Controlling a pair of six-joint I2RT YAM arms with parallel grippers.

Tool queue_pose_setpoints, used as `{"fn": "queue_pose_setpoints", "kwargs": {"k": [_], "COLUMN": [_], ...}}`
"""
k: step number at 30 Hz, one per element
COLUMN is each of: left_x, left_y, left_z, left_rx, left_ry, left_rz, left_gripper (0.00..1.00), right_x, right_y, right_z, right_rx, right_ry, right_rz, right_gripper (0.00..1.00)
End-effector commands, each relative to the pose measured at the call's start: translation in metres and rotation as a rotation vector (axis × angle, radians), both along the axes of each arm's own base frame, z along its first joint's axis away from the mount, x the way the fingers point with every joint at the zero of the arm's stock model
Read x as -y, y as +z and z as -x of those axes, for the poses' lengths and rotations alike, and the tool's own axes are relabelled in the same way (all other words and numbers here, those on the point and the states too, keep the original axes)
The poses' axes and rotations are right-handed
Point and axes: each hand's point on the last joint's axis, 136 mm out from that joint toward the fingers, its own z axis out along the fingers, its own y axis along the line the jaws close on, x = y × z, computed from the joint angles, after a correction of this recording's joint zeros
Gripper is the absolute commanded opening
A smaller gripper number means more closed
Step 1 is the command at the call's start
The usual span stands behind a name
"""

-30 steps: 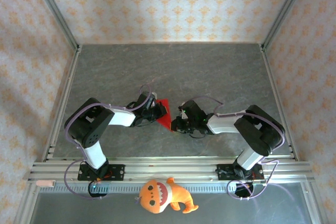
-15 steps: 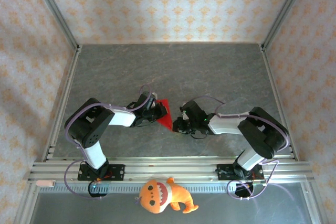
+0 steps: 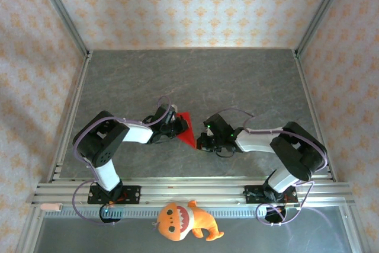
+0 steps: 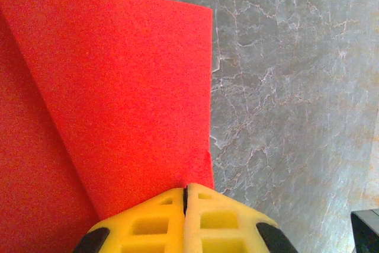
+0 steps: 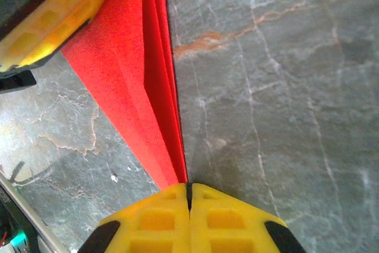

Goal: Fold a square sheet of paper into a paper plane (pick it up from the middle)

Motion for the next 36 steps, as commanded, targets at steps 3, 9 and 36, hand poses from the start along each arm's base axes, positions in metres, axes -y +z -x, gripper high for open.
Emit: {"fn": "queue_pose_setpoints", "kwargs": {"k": [3,9,36], "left_x": [-0.021,-0.021,-0.028], "left_y": [-0.038,-0.037,-0.044], "left_z": [0.020,0.020,0.022], "left_rx": [-0.100,-0.099,-0.110], "left_ry": [0.030,0.027,0.025], "left_rz": [-0.109,-0.112,-0.158], "left_gripper": [0.00,0.00,0.00], "right_x": [-0.006,-0.040,-0.003], "right_y": [0.043,0.058,-0.030], "right_z": [-0.021,-0.018,0.012], "right_rx": [0.115,0.078,-0.095], "right_ry": [-0.017,0.096,0.034], "right_rz": [-0.053,-0.214,-0.041], "right_gripper": [0.13,0.00,0.00]}}
